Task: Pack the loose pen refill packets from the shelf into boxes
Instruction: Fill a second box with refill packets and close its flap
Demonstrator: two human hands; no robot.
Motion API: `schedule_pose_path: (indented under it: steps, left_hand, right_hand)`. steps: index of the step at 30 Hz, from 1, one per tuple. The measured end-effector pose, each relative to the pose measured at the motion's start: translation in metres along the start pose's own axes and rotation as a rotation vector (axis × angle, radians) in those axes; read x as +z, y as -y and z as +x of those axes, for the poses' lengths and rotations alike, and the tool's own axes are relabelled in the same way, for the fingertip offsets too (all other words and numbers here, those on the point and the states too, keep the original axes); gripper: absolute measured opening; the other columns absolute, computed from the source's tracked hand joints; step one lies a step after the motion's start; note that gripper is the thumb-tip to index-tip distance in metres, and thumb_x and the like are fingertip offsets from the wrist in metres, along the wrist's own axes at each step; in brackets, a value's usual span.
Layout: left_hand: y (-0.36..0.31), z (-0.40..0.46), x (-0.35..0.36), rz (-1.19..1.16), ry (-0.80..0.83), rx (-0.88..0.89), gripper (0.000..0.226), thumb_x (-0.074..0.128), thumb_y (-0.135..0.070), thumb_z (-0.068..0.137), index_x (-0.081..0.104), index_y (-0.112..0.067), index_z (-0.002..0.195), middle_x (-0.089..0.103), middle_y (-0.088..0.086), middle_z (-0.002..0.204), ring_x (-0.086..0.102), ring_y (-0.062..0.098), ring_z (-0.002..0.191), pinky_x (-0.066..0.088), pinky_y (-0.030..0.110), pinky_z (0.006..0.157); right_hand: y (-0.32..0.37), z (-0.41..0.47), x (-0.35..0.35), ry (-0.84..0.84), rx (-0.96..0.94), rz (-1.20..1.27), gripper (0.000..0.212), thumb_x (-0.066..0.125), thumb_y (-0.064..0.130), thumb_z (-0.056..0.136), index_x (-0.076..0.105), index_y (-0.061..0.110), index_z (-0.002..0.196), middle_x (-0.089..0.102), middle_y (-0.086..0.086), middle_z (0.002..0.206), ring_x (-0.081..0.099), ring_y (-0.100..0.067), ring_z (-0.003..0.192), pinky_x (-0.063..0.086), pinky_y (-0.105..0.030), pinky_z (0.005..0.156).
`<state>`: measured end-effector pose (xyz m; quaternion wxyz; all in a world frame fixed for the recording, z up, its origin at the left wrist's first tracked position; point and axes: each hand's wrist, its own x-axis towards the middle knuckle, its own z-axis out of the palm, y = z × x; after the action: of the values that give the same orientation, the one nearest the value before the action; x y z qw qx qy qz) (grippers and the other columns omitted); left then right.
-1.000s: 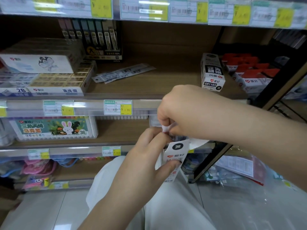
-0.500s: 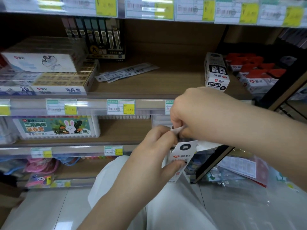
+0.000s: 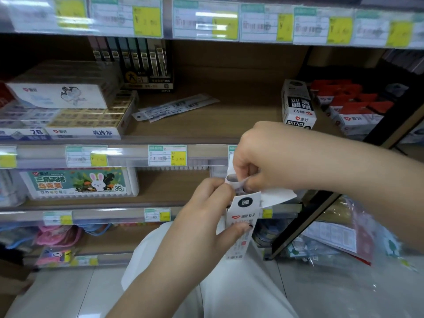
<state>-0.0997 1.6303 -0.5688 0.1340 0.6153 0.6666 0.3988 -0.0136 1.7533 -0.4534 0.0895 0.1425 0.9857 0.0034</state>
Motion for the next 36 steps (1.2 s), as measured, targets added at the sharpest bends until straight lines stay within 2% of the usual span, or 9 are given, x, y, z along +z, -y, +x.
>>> schedule_pose_path:
  steps: [7,12,16,19,21,25,29,32,36]
  left_hand:
    - [-0.002,0.003,0.003,0.015,0.017,0.043,0.033,0.064,-0.038,0.078,0.040,-0.042,0.101,0.036,-0.027,0.109,0.043,-0.005,0.101,0.044,0.016,0.074]
    - [-0.004,0.005,0.006,0.034,0.020,0.063,0.032,0.060,-0.038,0.078,0.042,-0.038,0.103,0.035,-0.024,0.110,0.045,0.000,0.096,0.046,0.019,0.073]
    - [-0.001,0.008,0.004,0.026,0.008,0.051,0.031,0.064,-0.037,0.080,0.042,-0.038,0.101,0.036,-0.026,0.109,0.046,-0.001,0.094,0.041,0.015,0.068]
    - [0.002,0.007,0.003,-0.007,-0.003,0.027,0.034,0.059,-0.043,0.078,0.041,-0.044,0.106,0.037,-0.028,0.114,0.050,-0.001,0.098,0.043,0.015,0.069]
    - [0.003,0.007,0.003,-0.030,-0.002,0.012,0.036,0.059,-0.044,0.077,0.041,-0.043,0.108,0.037,-0.029,0.117,0.051,-0.001,0.100,0.048,0.019,0.073]
    - [0.004,0.007,0.000,-0.024,-0.003,0.017,0.034,0.058,-0.043,0.078,0.041,-0.044,0.108,0.036,-0.028,0.118,0.050,-0.002,0.102,0.049,0.023,0.076]
    - [0.008,0.006,-0.001,-0.033,-0.009,0.026,0.036,0.055,-0.048,0.077,0.042,-0.045,0.111,0.035,-0.032,0.121,0.044,-0.010,0.110,0.043,0.013,0.082]
    - [0.010,0.004,0.000,-0.005,-0.011,0.025,0.035,0.050,-0.048,0.075,0.041,-0.043,0.109,0.033,-0.031,0.121,0.043,-0.016,0.100,0.034,0.002,0.076]
    - [0.014,0.003,0.000,0.018,-0.048,0.023,0.031,0.054,-0.043,0.074,0.042,-0.039,0.102,0.035,-0.027,0.120,0.045,-0.015,0.096,0.035,0.002,0.076]
  right_hand:
    - [0.006,0.010,0.014,0.032,-0.007,-0.230,0.011,0.059,0.016,0.080,0.069,0.022,0.080,0.043,0.005,0.057,0.039,-0.015,0.047,0.033,-0.019,0.047]
    - [-0.004,0.008,0.017,0.070,-0.013,-0.194,0.012,0.058,0.019,0.083,0.069,0.023,0.084,0.052,0.004,0.062,0.044,-0.016,0.052,0.034,-0.021,0.048]
    - [-0.011,0.004,0.012,0.067,-0.032,0.040,0.014,0.059,0.029,0.086,0.072,0.024,0.084,0.068,0.006,0.075,0.063,-0.008,0.069,0.050,-0.022,0.059]
    - [-0.023,0.003,-0.004,0.068,-0.003,0.461,0.005,0.069,0.026,0.079,0.073,0.023,0.079,0.070,0.011,0.068,0.059,0.004,0.056,0.044,-0.009,0.050]
    - [-0.038,0.009,-0.013,-0.041,0.048,0.706,0.005,0.070,0.024,0.077,0.073,0.020,0.075,0.072,0.007,0.069,0.055,0.001,0.053,0.044,-0.012,0.048]
    - [-0.060,0.064,-0.005,-0.276,0.182,0.635,0.009,0.069,0.024,0.081,0.072,0.017,0.078,0.073,0.004,0.072,0.061,-0.010,0.064,0.049,-0.020,0.063]
    - [-0.069,0.138,0.020,-0.290,0.233,0.463,0.019,0.067,0.020,0.082,0.069,0.016,0.101,0.068,0.001,0.094,0.061,-0.012,0.086,0.047,-0.022,0.076]
    - [-0.076,0.181,0.038,-0.341,0.198,0.356,0.032,0.062,0.016,0.083,0.059,0.016,0.115,0.060,-0.004,0.114,0.058,-0.021,0.101,0.047,-0.030,0.085]
    - [-0.078,0.223,0.046,-0.247,0.209,0.246,0.057,0.051,0.007,0.087,0.035,0.021,0.141,0.034,-0.009,0.146,0.039,-0.027,0.129,0.036,-0.038,0.106]
